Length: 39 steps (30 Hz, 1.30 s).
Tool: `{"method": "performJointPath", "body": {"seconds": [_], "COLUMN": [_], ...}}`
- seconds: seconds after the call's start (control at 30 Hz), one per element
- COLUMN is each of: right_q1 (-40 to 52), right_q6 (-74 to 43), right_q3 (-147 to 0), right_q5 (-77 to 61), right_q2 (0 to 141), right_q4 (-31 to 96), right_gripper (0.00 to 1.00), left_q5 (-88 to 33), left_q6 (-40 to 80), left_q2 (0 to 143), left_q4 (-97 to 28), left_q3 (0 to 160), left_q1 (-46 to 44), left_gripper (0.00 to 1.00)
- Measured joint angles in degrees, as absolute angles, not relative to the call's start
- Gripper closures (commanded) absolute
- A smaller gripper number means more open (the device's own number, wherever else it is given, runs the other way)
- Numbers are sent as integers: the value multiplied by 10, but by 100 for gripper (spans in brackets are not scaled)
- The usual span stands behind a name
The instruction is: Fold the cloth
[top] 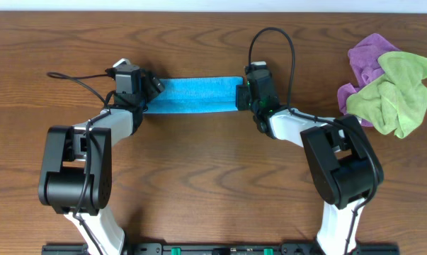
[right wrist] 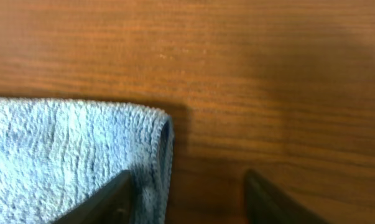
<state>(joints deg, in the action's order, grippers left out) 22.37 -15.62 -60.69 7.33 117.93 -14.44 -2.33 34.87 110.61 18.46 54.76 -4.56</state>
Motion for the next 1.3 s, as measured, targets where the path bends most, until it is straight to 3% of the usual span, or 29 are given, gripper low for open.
{"method": "performJointPath", "body": {"seconds": [0.37,0.43,0.57,0.6,0.9,1.3], "right_q1": [231,231,231,231,206,169], "right_q6": [-187,-201,-225,-236,-344,-366], "right_q3": [-606,-606,-606,-606,-606,-606], "right_q5": [75,68,37,24,-76,-156], "right_q2": [1077,1042,1003,997,1020,1067], "right_q4": [-9,11,24,24,15,-22], "right_gripper": [1,1,1,1,1,1], "left_q5": [-29,-40,-65,-72,-86,-86], "left_q6": [345,343,345,347,373,418], "left_q2": [1029,997,971,971,1012,1110], "left_q4": [145,135,134,131,129,195], "left_q3": [548,548,551,552,552,552], "left_q1": [-46,-46,-46,-46,-46,-46], "left_gripper": [2,21,86,94,94,94]}}
